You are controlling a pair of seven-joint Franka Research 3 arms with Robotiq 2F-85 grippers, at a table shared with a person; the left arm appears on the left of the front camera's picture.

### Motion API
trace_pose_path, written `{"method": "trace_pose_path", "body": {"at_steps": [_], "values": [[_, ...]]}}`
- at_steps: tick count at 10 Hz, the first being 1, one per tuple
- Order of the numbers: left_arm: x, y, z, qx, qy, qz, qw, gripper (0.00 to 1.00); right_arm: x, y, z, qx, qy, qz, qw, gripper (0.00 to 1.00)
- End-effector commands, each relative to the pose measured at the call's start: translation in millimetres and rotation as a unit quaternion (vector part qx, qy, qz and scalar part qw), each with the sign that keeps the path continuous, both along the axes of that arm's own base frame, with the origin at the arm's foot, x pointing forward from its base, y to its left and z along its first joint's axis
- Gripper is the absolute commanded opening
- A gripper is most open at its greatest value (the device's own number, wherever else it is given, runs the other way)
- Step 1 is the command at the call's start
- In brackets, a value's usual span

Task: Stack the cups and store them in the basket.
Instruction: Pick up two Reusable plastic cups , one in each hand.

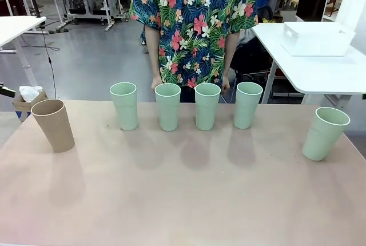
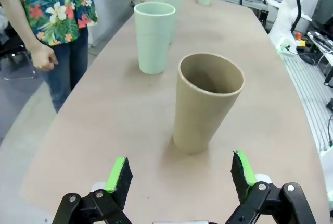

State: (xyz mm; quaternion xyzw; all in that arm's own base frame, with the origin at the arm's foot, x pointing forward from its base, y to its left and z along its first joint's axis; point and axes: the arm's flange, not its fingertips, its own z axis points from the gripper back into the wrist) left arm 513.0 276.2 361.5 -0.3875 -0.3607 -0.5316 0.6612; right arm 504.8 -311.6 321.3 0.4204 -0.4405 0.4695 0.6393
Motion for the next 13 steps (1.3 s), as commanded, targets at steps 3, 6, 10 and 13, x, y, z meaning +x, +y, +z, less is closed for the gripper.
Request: {"method": "trace_pose_path", "body": {"at_steps": [3, 6, 10, 13], "values": [[11.0, 7.5, -24.1, -0.027, 0.030, 0.020, 0.999, 1.00, -8.5, 13.1, -17.6, 0.028, -0.040, -0.040, 0.998, 1.00], [5.8, 6.4, -25.9, -0.007, 0.018, 0.005, 1.000, 1.00, -3.6, 6.7, -28.9, 0.002, -0.012, -0.013, 1.000, 1.00], [5.8, 6.4, -25.9, -0.007, 0.018, 0.005, 1.000, 1.00, -3.6, 6.7, -28.9, 0.002, -0.012, -0.013, 1.000, 1.00], [12.2, 1.2, -42.5, -0.016, 0.028, -0.010, 0.999, 1.00, -7.6, 18.4, -39.9, 0.039, -0.031, 0.014, 0.999, 1.00]]}}
